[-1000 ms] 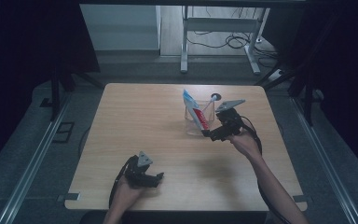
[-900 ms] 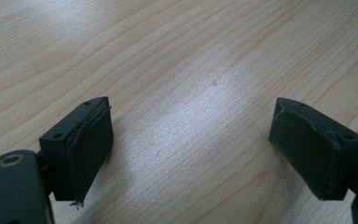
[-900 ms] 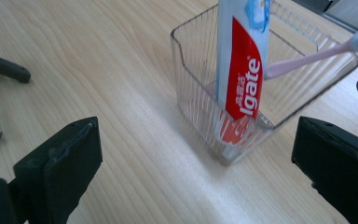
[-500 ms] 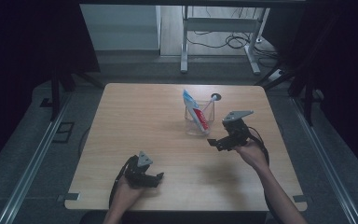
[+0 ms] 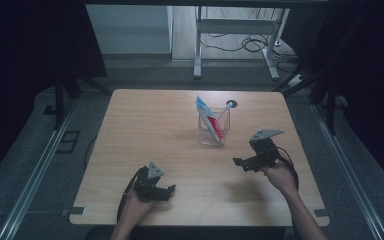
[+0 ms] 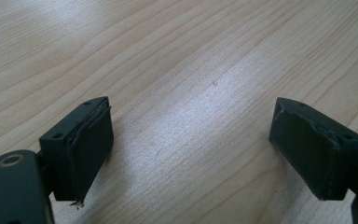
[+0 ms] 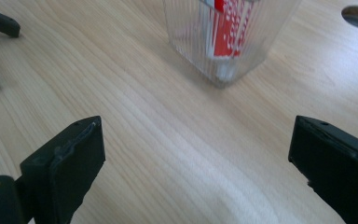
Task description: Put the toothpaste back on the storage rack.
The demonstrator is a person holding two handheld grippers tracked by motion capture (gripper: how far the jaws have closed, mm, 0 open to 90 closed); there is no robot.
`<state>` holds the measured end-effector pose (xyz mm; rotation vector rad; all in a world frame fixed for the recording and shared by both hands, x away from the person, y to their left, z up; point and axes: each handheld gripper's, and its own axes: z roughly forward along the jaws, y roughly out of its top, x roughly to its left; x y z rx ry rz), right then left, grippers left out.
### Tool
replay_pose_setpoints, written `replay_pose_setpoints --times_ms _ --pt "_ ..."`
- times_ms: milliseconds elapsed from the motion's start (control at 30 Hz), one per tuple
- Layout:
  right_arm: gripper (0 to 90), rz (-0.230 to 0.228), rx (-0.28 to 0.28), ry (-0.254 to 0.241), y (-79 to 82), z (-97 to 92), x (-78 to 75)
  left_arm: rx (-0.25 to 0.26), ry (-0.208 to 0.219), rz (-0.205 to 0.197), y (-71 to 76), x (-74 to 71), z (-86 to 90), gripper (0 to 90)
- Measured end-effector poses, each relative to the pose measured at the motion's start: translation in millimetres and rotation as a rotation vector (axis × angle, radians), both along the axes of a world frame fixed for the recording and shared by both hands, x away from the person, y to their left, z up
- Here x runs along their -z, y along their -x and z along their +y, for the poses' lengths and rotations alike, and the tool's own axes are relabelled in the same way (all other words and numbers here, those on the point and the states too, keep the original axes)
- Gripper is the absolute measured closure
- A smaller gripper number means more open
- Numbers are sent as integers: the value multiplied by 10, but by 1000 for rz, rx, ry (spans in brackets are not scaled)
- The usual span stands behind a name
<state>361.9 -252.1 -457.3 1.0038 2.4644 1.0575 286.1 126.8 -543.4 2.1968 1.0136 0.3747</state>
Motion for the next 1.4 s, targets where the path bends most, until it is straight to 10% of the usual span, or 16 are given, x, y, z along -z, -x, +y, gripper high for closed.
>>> replay_pose_setpoints --times_ms 1400 --pt "0 7 15 33 614 -235 863 -7 9 -2 3 5 -8 135"
